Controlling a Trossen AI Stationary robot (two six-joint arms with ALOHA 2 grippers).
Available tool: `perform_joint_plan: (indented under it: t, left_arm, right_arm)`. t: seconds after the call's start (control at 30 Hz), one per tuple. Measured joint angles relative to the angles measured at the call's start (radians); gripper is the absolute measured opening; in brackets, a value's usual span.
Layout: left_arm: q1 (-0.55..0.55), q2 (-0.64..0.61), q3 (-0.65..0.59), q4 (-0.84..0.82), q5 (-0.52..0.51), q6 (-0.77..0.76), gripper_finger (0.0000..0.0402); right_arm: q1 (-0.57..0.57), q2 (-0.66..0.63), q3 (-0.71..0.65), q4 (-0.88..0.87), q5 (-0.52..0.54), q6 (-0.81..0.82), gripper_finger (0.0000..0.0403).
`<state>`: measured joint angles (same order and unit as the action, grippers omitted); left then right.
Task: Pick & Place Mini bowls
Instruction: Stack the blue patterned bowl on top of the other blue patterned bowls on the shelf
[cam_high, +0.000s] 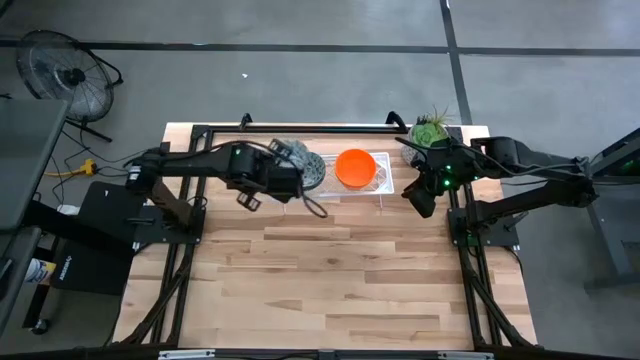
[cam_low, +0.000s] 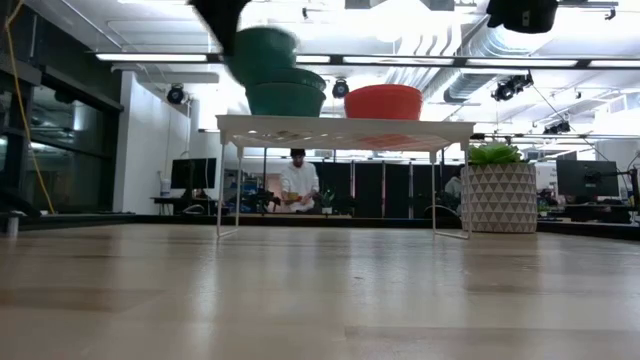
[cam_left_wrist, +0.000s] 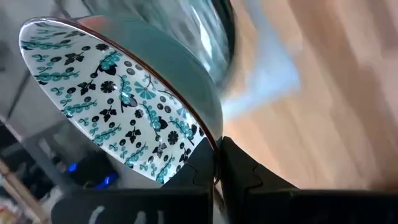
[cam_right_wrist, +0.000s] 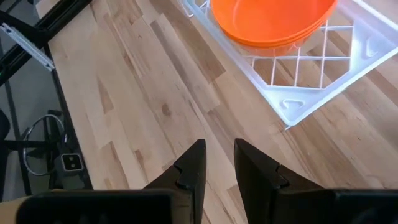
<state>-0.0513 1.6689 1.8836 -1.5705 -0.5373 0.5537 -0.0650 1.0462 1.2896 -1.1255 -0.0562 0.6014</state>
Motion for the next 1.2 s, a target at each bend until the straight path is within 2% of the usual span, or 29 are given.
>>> perform_joint_plan:
  t: [0.1, 0.2, 0.5, 0.73, 0.97, 1.2]
  left_arm:
    - [-0.001, -0.033, -0.104, -0.003, -0.074, 0.000, 0.0000]
    - [-0.002, -0.038, -0.146, -0.001, -0.092, 0.000, 0.0000]
    - [-0.014, -0.043, -0.128, 0.012, -0.108, 0.043, 0.0000]
    - [-0.015, -0.043, -0.082, 0.125, -0.082, 0.151, 0.0000]
    - [-0.014, 0.030, -0.081, 0.141, -0.075, 0.248, 0.0000]
    - [-0.013, 0.065, -0.081, 0.137, -0.090, 0.255, 0.0000]
  right_arm:
    - [0.000, 0.000, 0.000, 0.000, 0.019, 0.000, 0.0071]
    - [-0.001, 0.000, 0.000, 0.000, 0.026, 0.000, 0.0071]
    - [-0.001, 0.000, 0.000, 0.000, 0.065, 0.004, 0.0071]
    - [-0.001, 0.000, 0.000, 0.000, 0.073, 0.020, 0.0071]
    - [-0.001, 0.000, -0.003, -0.001, 0.073, 0.027, 0.0071]
    - [-0.001, 0.000, -0.003, -0.001, 0.073, 0.028, 0.0071]
